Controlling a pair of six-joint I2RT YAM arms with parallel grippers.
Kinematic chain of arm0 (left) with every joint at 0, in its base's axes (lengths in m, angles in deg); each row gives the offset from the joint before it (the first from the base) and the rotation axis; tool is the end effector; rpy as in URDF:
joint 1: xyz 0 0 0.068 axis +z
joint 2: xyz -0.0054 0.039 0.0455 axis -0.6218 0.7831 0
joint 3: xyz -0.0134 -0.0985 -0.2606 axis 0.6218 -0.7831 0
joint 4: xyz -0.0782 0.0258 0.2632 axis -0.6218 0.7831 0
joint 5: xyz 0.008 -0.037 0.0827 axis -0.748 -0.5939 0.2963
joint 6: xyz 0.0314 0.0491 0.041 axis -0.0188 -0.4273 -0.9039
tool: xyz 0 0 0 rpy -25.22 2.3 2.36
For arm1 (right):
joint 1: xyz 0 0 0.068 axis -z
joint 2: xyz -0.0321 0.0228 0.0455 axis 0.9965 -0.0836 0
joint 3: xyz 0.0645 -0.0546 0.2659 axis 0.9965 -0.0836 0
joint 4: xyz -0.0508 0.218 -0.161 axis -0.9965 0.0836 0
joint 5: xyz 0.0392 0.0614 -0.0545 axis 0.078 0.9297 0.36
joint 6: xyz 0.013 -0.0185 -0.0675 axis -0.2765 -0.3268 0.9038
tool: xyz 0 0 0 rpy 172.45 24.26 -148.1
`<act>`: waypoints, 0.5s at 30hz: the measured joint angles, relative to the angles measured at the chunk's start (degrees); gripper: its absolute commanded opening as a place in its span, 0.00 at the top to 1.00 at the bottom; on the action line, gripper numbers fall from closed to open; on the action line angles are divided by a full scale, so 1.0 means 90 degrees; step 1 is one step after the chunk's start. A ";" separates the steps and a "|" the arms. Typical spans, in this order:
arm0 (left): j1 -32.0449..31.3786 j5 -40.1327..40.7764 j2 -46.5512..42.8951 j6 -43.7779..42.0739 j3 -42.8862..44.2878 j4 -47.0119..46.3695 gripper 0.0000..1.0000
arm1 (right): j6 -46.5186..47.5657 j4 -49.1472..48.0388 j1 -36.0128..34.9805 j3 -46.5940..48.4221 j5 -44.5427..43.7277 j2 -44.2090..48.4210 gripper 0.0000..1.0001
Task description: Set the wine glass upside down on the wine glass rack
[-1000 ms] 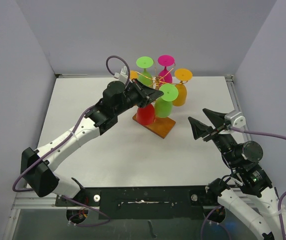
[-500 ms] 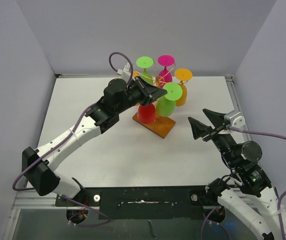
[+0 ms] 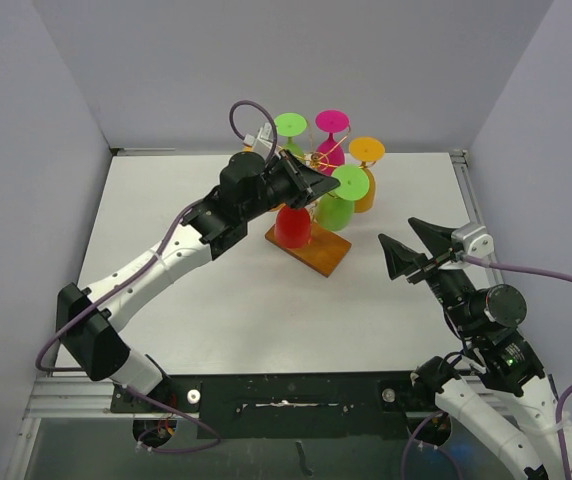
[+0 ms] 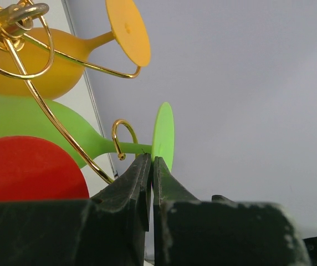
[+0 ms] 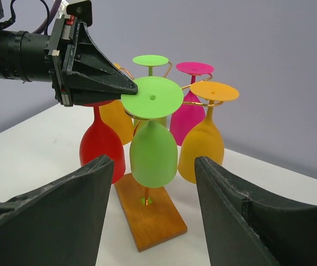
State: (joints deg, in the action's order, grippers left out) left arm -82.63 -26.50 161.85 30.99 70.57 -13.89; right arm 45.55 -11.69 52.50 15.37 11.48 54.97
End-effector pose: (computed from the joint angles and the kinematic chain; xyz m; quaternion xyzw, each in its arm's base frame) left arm 0.2834 -0.2864 0.4121 -0.1162 0.7255 -0.5930 0.3292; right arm 0.1080 0.0659 0.4025 -0.1379 0.6063 0.2280 0.7493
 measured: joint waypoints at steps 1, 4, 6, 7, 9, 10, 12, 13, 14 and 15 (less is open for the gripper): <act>0.0000 0.0010 0.0027 -0.0029 0.0024 0.0032 1.00 | 0.0002 0.0000 0.0000 0.0000 0.0000 0.0000 0.39; 0.0007 0.0015 0.0112 -0.0146 0.0143 0.0121 1.00 | 0.0000 0.0000 0.0000 -0.0015 -0.0005 0.0000 0.39; 0.0017 0.0017 0.0141 -0.0248 0.0214 0.0192 1.00 | 0.0000 0.0005 0.0000 -0.0024 -0.0015 0.0007 0.39; 0.0019 0.0024 0.0146 -0.0291 0.0243 0.0216 1.00 | 0.0000 0.0007 0.0000 -0.0027 -0.0017 0.0015 0.39; 0.0029 0.0041 0.0168 -0.0384 0.0335 0.0296 1.00 | 0.0002 0.0019 0.0000 -0.0032 -0.0022 0.0053 0.38; 0.0034 0.0046 0.0175 -0.0440 0.0386 0.0355 1.00 | 0.0000 0.0019 0.0000 -0.0032 -0.0027 0.0068 0.38; 0.0044 0.0068 0.0189 -0.0532 0.0491 0.0444 1.00 | 0.0000 0.0022 0.0000 -0.0032 -0.0044 0.0092 0.38; 0.0046 0.0073 0.0192 -0.0576 0.0525 0.0466 1.00 | 0.0000 0.0022 0.0000 -0.0032 -0.0049 0.0095 0.38; 0.0046 0.0090 0.0204 -0.0617 0.0568 0.0515 0.99 | 0.0000 0.0022 0.0000 -0.0032 -0.0053 0.0095 0.38; 0.0049 0.0092 0.0219 -0.0648 0.0617 0.0563 0.97 | 0.0000 0.0024 0.0000 -0.0032 -0.0058 0.0095 0.38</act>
State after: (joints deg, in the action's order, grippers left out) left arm -82.20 -25.67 163.81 25.15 76.12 -8.82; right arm 45.55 -11.47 52.50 15.09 10.95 55.82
